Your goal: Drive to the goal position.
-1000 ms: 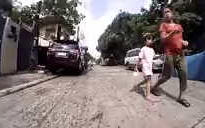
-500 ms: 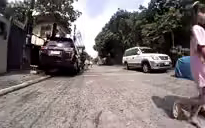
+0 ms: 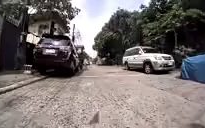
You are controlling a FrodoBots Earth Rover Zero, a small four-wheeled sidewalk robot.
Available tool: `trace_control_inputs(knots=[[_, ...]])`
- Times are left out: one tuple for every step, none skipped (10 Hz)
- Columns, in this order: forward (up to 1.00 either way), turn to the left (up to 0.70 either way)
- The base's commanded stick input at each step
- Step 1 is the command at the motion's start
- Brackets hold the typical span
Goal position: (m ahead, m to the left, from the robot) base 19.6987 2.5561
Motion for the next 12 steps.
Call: trace_control_inputs(knots=[[0.7,0.0],[0.7,0.0],[0.7,0.0],[0.7,0.0],[0.7,0.0],[0.7,0.0],[0.7,0.0],[0.7,0.0],[0.7,-0.22],[0.7,-0.27],[0.7,-0.27],[0.7,-0.11]])
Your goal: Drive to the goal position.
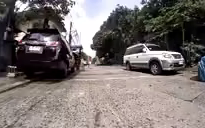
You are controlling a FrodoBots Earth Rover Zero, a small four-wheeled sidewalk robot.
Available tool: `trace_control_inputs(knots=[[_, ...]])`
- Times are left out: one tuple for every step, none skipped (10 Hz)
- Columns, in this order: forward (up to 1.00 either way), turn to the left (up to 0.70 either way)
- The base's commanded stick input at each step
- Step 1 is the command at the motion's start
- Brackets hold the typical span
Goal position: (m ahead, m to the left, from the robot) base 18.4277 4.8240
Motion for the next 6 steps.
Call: trace_control_inputs(knots=[[0.7,0.0],[0.7,0.0],[0.7,0.0],[0.7,0.0],[0.7,0.0],[0.7,0.0]])
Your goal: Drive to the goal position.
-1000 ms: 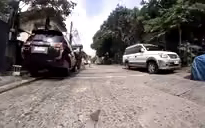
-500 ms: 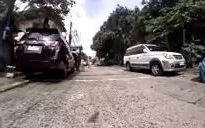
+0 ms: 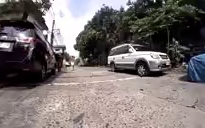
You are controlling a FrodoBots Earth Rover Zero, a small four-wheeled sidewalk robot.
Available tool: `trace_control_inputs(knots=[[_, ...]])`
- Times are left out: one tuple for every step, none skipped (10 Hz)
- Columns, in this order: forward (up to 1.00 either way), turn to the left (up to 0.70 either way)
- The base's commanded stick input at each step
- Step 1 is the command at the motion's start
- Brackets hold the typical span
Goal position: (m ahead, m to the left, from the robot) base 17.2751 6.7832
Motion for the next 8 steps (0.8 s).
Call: trace_control_inputs(knots=[[0.7,0.0],[0.7,0.0],[0.7,0.0],[0.7,0.0],[0.7,0.0],[0.7,0.0],[0.7,0.0],[0.7,0.0]])
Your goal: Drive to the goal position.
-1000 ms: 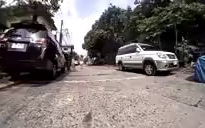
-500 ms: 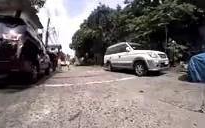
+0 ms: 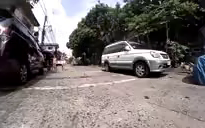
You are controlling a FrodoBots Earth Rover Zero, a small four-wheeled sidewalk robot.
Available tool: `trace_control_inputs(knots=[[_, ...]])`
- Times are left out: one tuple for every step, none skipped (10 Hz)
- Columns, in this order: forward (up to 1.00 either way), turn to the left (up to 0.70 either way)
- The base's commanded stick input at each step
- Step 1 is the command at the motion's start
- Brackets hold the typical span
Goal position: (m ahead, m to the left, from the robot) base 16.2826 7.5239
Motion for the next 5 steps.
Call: trace_control_inputs(knots=[[0.7,0.0],[0.7,0.0],[0.7,0.0],[0.7,0.0],[0.7,0.0]])
